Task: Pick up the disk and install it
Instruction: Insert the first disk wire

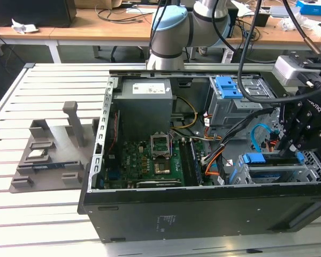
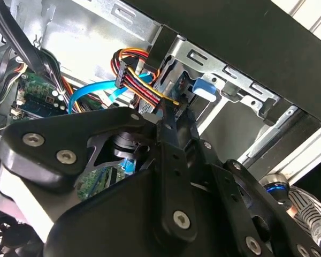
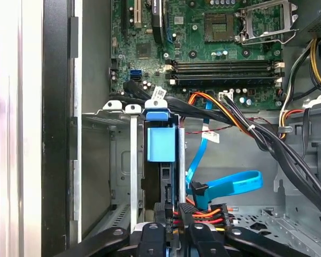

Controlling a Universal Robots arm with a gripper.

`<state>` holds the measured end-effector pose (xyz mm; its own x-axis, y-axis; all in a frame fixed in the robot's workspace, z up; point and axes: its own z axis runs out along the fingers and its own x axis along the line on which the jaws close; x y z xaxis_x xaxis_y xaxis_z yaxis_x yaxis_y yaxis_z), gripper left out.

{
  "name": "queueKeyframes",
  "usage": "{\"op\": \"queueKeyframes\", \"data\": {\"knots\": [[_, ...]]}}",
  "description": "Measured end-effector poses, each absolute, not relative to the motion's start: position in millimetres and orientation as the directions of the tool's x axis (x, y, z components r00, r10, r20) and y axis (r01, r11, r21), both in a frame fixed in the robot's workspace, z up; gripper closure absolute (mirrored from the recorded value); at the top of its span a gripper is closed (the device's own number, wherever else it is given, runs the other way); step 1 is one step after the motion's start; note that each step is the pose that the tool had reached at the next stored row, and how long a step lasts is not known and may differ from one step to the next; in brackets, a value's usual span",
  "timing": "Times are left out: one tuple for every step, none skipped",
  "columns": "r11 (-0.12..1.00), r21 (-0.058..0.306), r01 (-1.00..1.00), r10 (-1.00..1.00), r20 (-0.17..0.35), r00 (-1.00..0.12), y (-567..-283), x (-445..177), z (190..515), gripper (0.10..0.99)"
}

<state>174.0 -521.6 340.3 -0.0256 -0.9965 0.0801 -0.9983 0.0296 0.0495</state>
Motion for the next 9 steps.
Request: {"op": "queueKeyframes", "data": {"knots": [[0.03,0.049,-0.998,-0.996,0.08,-0.026,-521,174,349,0.847],[0.03,0.05,-0.998,-0.996,0.08,-0.026,-521,174,360,0.847],[0.03,0.05,-0.998,-0.996,0.08,-0.026,-521,174,365,0.863],[0.03,0.049,-0.998,-0.996,0.08,-0.026,-521,174,369,0.929],[0.03,0.05,-0.998,-0.996,0.08,-0.026,-520,174,376,0.98],[0.03,0.05,-0.998,-0.996,0.08,-0.026,-520,174,380,0.98],[0.03,0.05,-0.998,-0.996,0.08,-0.026,-520,174,384,0.98],[0.03,0.05,-0.998,-0.996,0.08,-0.026,-520,174,389,0.98],[0.03,0.05,-0.998,-0.996,0.08,-0.025,-520,174,391,0.98]]}}
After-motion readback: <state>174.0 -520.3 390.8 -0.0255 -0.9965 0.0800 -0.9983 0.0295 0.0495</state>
